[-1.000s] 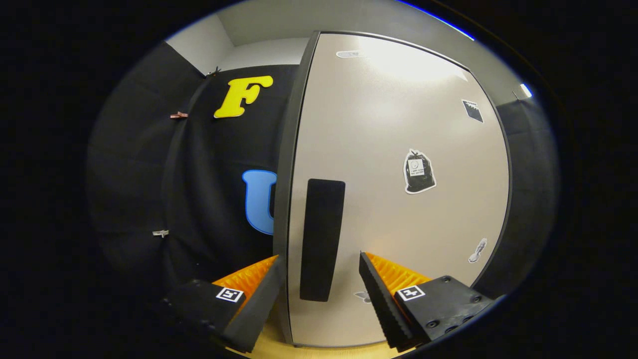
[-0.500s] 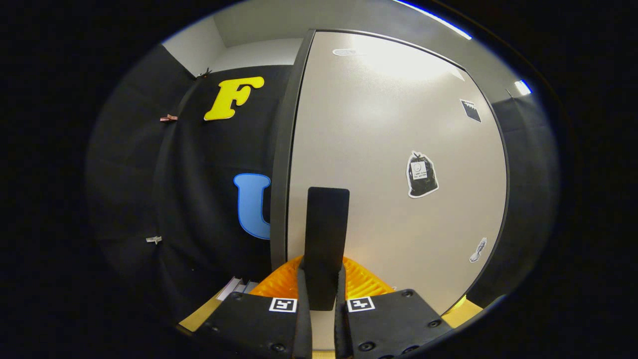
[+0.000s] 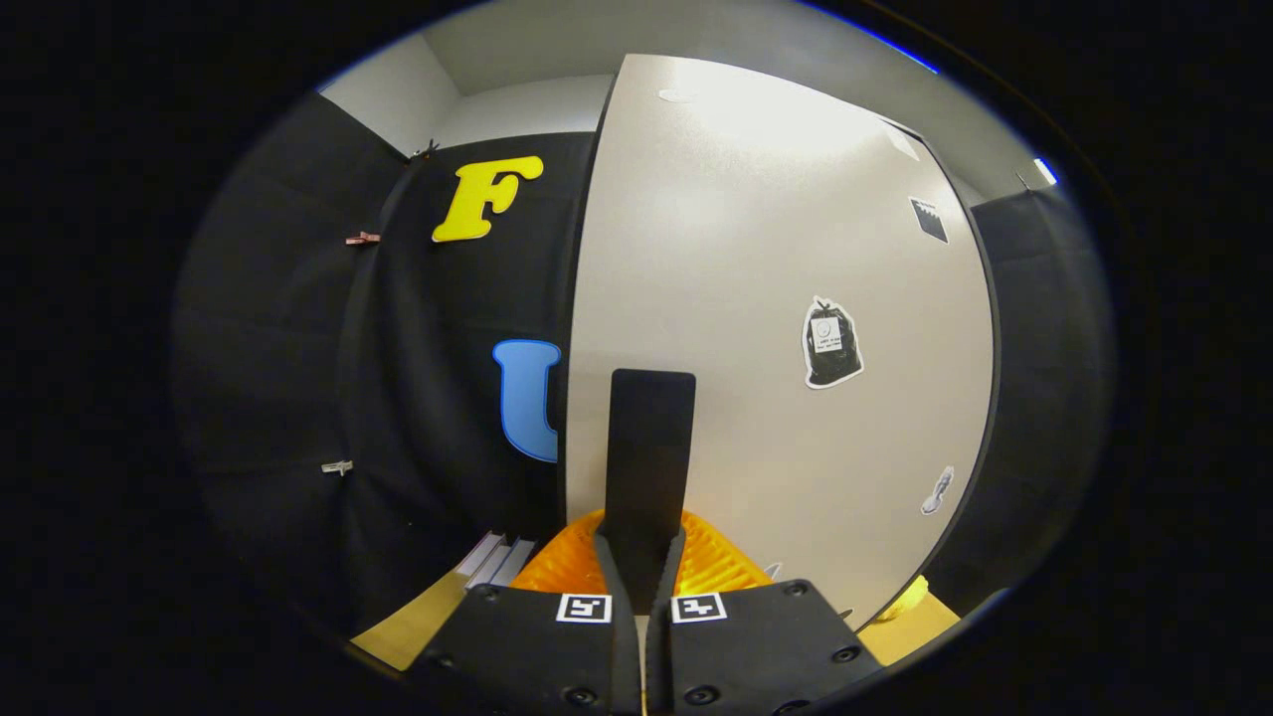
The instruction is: Open the cabinet door with the right hand, grasp the bottle in the cabinet with the left hand and place it on the coaster, then close the cabinet door with the right hand.
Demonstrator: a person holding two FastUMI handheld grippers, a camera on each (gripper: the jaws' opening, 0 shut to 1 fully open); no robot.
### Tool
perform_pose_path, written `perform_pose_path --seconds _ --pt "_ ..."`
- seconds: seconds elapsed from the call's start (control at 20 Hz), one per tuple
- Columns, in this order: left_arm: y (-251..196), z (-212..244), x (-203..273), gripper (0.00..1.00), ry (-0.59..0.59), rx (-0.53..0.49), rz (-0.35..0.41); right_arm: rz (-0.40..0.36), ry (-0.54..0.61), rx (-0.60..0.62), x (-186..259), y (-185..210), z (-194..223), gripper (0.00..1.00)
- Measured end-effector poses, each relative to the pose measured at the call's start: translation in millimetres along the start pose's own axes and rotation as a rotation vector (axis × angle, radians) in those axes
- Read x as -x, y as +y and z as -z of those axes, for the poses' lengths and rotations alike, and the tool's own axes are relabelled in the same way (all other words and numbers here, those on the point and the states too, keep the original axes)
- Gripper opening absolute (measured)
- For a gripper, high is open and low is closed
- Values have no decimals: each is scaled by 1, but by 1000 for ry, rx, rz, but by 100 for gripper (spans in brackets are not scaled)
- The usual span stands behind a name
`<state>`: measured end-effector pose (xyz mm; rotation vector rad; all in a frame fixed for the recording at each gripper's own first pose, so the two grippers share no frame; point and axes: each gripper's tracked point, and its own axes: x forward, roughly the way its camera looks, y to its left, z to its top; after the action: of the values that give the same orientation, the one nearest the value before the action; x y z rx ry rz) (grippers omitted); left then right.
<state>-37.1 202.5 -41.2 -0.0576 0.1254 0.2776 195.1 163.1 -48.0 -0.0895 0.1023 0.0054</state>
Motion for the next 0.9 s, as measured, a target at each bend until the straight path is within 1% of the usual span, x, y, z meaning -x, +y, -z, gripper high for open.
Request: perform_pose_path --seconds 0.15,0.65,0.9 --pt "-8 -1 9 77 2 -3 13 -24 3 1 20 1 -6 7" --pt "-52 3 36 76 2 -23 76 -67 14 -11 83 -30 -7 7" --pt "-78 9 38 77 7 -39 134 -51 28 -19 113 -53 -8 7"
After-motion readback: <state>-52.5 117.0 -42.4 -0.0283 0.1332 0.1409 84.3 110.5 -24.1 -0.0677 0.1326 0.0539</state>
